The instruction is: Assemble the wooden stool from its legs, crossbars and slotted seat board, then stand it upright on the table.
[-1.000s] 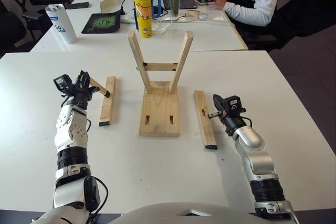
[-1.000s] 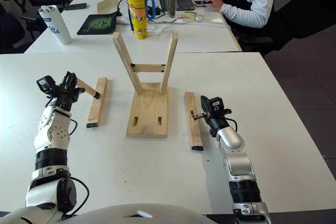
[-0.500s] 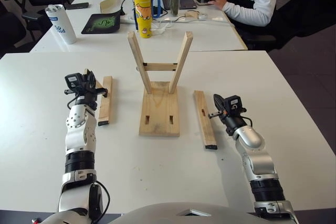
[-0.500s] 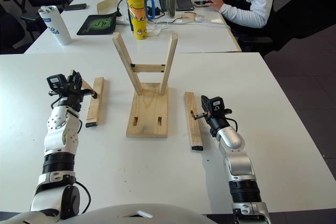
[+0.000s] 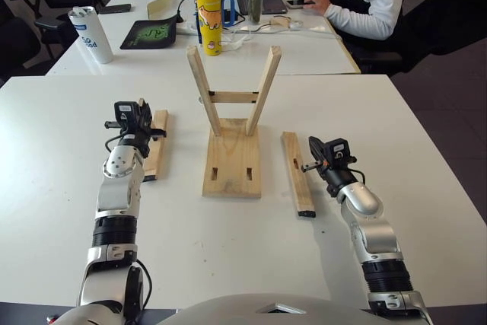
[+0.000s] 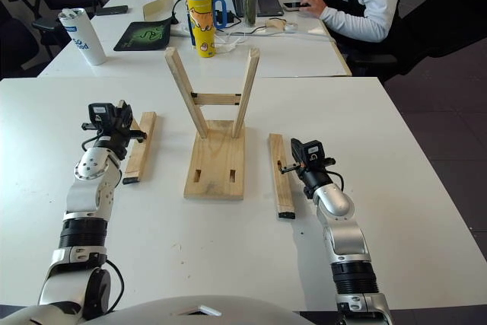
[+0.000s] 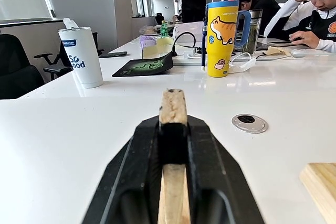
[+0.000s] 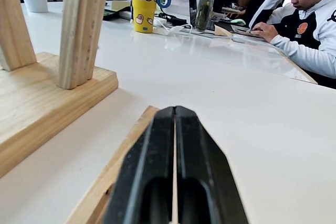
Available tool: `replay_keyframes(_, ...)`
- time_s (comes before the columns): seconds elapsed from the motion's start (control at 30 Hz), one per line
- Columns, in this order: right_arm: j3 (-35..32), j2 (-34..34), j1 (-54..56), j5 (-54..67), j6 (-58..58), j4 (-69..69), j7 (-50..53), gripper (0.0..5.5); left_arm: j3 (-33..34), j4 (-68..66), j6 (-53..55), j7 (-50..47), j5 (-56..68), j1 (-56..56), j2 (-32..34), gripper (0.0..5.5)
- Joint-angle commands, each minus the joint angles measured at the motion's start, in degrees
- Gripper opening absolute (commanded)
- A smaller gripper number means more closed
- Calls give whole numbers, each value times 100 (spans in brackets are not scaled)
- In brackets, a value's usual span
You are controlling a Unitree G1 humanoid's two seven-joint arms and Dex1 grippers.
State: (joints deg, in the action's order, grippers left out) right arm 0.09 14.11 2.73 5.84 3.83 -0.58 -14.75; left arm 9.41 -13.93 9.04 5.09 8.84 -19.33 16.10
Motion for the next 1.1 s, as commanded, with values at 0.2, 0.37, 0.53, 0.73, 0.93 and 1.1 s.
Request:
replay_keyframes(0.2,-72,-49,107,-18,25,3,24,0,-43,-261,938,226,227,1251,-283,44)
replay_keyframes(0.37,-68,-36,145,-26,10,-43,-11,0,-254,485,725,205,-24,1564,-182,44)
replay_keyframes(0.53,-73,-29,160,-40,1,-66,-28,0,-81,821,502,68,-53,1303,-119,92)
replay_keyframes(0.73,-80,-34,167,-54,-21,-87,-63,0,62,1394,303,-60,-106,1072,-136,95)
replay_keyframes(0.93,-103,-40,167,-62,-40,-112,-62,0,43,1531,205,-70,-318,1010,-64,95)
replay_keyframes(1.1,-113,-39,166,-68,-58,-125,-61,0,102,1610,180,-107,-366,1025,-61,95)
